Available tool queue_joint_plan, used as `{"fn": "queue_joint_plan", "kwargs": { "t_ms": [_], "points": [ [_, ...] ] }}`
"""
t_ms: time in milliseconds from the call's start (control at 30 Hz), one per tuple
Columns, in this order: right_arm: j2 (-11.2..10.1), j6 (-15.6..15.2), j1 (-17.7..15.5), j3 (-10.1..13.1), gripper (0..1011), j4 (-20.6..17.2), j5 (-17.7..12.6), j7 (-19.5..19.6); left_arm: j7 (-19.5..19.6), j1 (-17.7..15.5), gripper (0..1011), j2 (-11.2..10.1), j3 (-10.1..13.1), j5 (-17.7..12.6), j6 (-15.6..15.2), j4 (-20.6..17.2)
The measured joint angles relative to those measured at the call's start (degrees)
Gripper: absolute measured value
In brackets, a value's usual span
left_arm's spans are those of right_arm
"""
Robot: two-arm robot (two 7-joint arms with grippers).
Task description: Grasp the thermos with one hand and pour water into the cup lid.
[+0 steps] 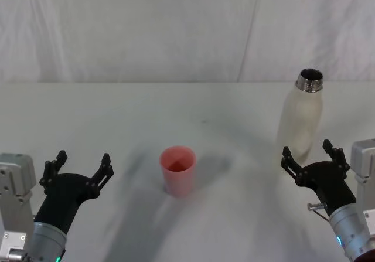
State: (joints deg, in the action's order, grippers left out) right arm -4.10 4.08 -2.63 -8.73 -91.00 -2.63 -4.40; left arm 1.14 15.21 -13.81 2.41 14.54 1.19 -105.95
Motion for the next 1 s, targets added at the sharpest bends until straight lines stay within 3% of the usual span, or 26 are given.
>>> {"fn": "queue_joint_plan", "kwargs": {
  "t_ms": [1000],
  "points": [
    [1.70,2.26,6.61,1.41,1001,7.18,-2.56,-2.36,0.00,0.00,1001,0.00,0.00,0.00,0.00,0.00]
  ]
}}
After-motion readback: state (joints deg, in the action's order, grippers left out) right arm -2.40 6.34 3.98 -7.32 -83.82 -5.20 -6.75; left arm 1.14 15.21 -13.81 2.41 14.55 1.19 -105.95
